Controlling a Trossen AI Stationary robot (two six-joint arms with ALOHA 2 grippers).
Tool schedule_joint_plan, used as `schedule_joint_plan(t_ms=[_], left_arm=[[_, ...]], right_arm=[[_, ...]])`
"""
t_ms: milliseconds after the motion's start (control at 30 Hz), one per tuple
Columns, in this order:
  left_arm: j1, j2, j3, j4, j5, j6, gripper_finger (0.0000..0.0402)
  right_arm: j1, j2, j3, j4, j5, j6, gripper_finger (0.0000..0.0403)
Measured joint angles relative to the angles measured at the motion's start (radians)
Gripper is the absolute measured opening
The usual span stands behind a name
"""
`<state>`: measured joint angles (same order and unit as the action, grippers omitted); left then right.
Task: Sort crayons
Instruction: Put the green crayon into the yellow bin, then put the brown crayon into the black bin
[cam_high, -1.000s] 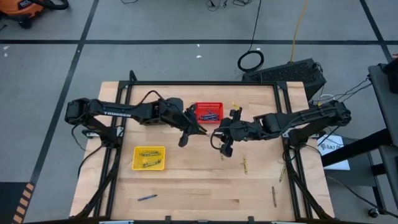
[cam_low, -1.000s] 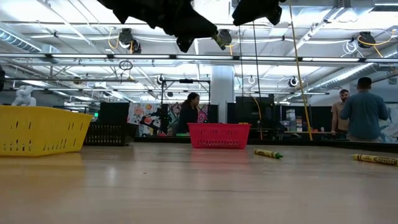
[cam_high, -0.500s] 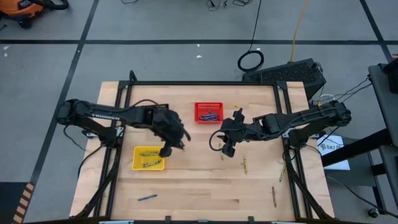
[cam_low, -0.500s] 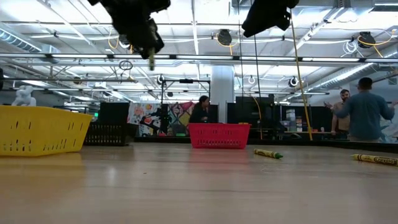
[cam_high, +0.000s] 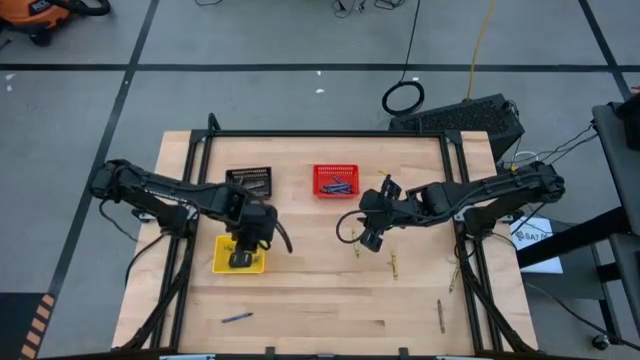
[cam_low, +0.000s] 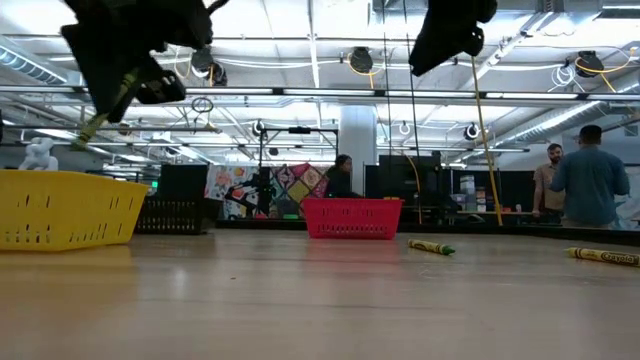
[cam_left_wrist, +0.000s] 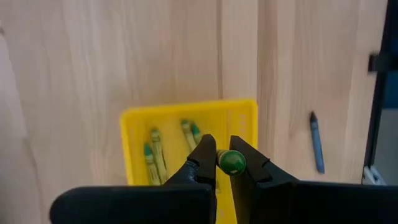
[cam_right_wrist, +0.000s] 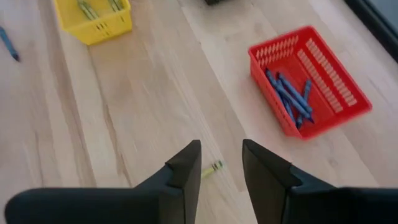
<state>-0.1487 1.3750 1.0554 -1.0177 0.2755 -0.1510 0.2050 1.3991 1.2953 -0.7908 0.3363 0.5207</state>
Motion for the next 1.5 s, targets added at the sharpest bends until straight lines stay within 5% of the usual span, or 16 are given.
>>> schedule_joint_plan(t_ms=[500,967,1500], left_arm=[[-0.051,0.001,-0.220,0.039,-0.041,-0.107,0.0013],[-0.050,0.001,-0.280,0.071,-0.041,-0.132,0.0020],[-0.050,0.001,-0.280,0.069,-0.045,-0.132,0.0074]], right_arm=[[0.084,0.000,0.000,-0.329,-0.054,0.387,0.0105],[0.365,0.027,0.000,-0.489,-0.054,0.947,0.0105],[0.697,0.235,0.000,-0.487,-0.109,1.583,0.0105]])
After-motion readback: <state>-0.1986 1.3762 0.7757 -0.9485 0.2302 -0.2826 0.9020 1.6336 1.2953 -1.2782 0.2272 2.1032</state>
